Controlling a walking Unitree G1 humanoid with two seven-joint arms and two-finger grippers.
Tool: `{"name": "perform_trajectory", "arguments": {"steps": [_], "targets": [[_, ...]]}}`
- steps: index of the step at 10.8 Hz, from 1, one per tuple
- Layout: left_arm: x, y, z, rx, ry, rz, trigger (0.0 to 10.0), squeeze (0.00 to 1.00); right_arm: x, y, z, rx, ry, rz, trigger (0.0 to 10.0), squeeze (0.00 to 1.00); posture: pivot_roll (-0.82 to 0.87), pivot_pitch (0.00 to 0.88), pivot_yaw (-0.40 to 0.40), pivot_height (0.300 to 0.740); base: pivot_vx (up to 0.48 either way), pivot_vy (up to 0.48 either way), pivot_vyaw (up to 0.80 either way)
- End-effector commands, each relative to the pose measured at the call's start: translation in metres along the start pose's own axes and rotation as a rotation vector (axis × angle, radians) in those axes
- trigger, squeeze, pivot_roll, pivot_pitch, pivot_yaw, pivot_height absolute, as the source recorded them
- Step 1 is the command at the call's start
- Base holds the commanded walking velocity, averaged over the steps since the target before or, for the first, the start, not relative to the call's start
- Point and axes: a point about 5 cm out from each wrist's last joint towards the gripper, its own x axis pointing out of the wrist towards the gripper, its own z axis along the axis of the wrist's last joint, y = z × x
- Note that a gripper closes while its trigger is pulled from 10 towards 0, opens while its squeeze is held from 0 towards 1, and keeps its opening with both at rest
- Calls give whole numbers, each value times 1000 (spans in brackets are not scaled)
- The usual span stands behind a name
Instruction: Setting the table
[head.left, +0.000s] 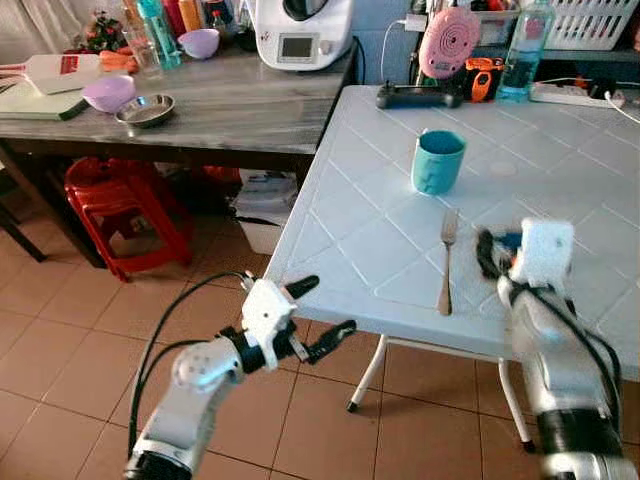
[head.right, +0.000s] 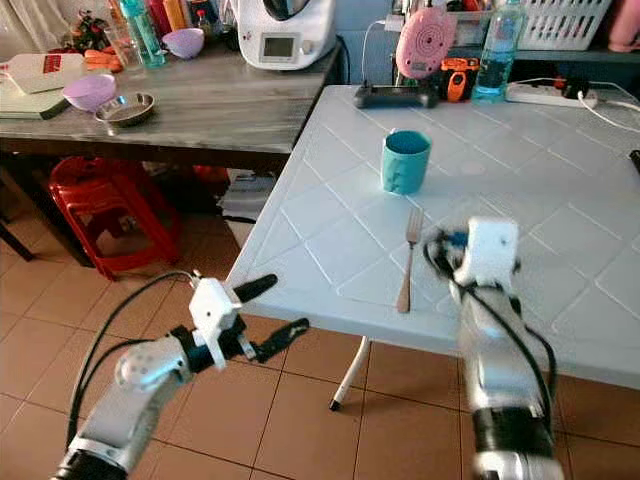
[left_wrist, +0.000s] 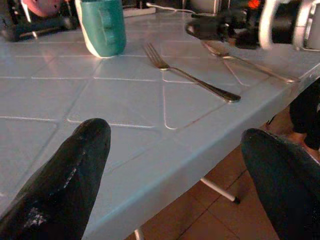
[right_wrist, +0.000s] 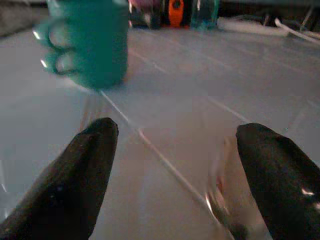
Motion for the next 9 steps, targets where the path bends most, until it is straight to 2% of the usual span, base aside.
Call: {"name": "perform_trajectory", "arguments": {"steps": [1, 2, 3, 5, 6, 7, 9], "targets": [[-3, 6, 2, 12, 7, 9, 10000, 0, 5, 10, 2, 4, 0, 17, 10000, 1000, 55, 42, 94, 740, 0, 0, 0], [-3, 6, 2, 14, 8, 12, 10000, 0, 10, 15, 4, 17, 2, 29, 10000, 1000, 55, 42, 94, 740, 0, 0, 0], [-3, 6, 2, 16, 11, 14, 10000, 0, 17, 29, 8, 52, 8, 64, 10000, 1000, 61, 43, 90, 740, 0, 0, 0], [-4, 4, 1, 13, 12, 15, 10000, 0, 18, 51, 4, 54, 43, 145, 10000, 973, 68, 49, 81, 740, 0, 0, 0], [-4, 3, 1, 10, 13, 18, 10000, 0, 17, 62, -3, 38, 79, 189, 10000, 259, 70, 50, 77, 740, 0, 0, 0], [-5, 2, 0, 8, 15, 19, 10000, 0, 17, 66, -13, 12, 133, 205, 10000, 0, 70, 52, 73, 740, 0, 0, 0], [-6, 0, -1, 4, 17, 20, 10000, 0, 15, 65, -16, 6, 143, 188, 10000, 0, 68, 53, 71, 740, 0, 0, 0]]}}
